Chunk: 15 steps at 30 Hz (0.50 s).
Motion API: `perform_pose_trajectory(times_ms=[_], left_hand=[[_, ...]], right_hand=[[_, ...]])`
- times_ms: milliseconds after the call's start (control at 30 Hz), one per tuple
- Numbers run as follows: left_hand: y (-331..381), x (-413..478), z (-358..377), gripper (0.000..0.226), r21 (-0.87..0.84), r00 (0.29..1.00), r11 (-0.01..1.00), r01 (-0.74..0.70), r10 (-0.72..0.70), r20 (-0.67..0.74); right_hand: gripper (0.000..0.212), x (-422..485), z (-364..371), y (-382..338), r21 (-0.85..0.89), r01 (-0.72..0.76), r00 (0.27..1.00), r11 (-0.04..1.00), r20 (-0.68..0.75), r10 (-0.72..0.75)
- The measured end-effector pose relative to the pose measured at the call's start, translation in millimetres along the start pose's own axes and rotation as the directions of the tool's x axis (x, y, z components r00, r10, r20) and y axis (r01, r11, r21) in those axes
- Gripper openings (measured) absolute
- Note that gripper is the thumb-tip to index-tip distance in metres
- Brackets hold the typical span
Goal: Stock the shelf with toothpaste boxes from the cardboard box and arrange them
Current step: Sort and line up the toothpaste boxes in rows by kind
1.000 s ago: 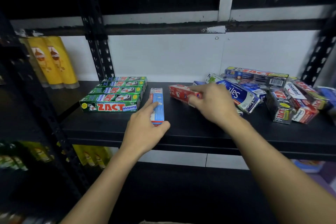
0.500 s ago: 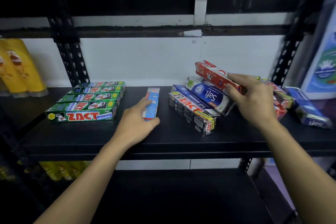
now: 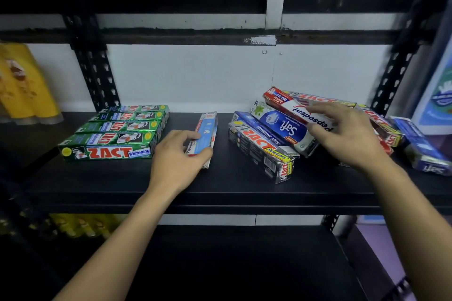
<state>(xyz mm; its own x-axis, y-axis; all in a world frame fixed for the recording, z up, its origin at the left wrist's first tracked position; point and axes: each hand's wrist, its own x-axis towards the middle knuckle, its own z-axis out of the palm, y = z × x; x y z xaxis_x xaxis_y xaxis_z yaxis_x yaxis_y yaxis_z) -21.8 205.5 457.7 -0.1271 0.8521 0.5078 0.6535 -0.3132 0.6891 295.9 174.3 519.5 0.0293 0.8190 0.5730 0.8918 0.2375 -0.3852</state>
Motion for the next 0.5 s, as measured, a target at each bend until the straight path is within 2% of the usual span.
perform_pose_trajectory(times_ms=[100,200,267,333,367,433,500], left_hand=[[1.7,-1.5,-7.6,0.025,-0.011,1.000,1.000,0.010,-0.010,0.018],[4.2,-4.6,-21.3,0.021,-0.031,0.999,0.998,0.049,-0.049,0.017],[3.8,-6.6,-29.8,0.020,0.063,0.998,0.997,0.036,-0.034,-0.044],[1.3,-9.1,-35.4,0.023,0.209,0.995,0.977,-0.043,0.061,-0.080],[-0.4,-10.3,-36.6,0.024,0.225,0.992,0.971,-0.080,0.100,-0.078],[-2.0,-14.4,-37.1,0.021,0.163,0.987,0.978,-0.129,0.142,-0.070],[0.3,-20.0,-36.9,0.031,0.099,0.985,0.982,-0.159,0.164,-0.046]], right_hand=[[0.043,-0.9,5.3,-26.4,-0.019,0.138,0.989,0.990,-0.042,-0.139],[0.038,-3.2,16.2,-52.8,-0.016,0.264,0.964,0.965,-0.025,-0.264],[0.039,-6.2,25.3,-66.6,0.021,0.303,0.953,0.953,0.013,-0.303],[0.039,-9.8,34.3,-76.0,0.056,0.328,0.941,0.943,0.068,-0.332],[0.040,-11.7,39.2,-78.8,0.067,0.343,0.931,0.937,0.110,-0.348],[0.038,-15.8,48.7,-82.2,0.061,0.362,0.902,0.930,0.227,-0.366],[0.038,-18.9,56.2,-84.7,0.015,0.377,0.876,0.926,0.321,-0.361]])
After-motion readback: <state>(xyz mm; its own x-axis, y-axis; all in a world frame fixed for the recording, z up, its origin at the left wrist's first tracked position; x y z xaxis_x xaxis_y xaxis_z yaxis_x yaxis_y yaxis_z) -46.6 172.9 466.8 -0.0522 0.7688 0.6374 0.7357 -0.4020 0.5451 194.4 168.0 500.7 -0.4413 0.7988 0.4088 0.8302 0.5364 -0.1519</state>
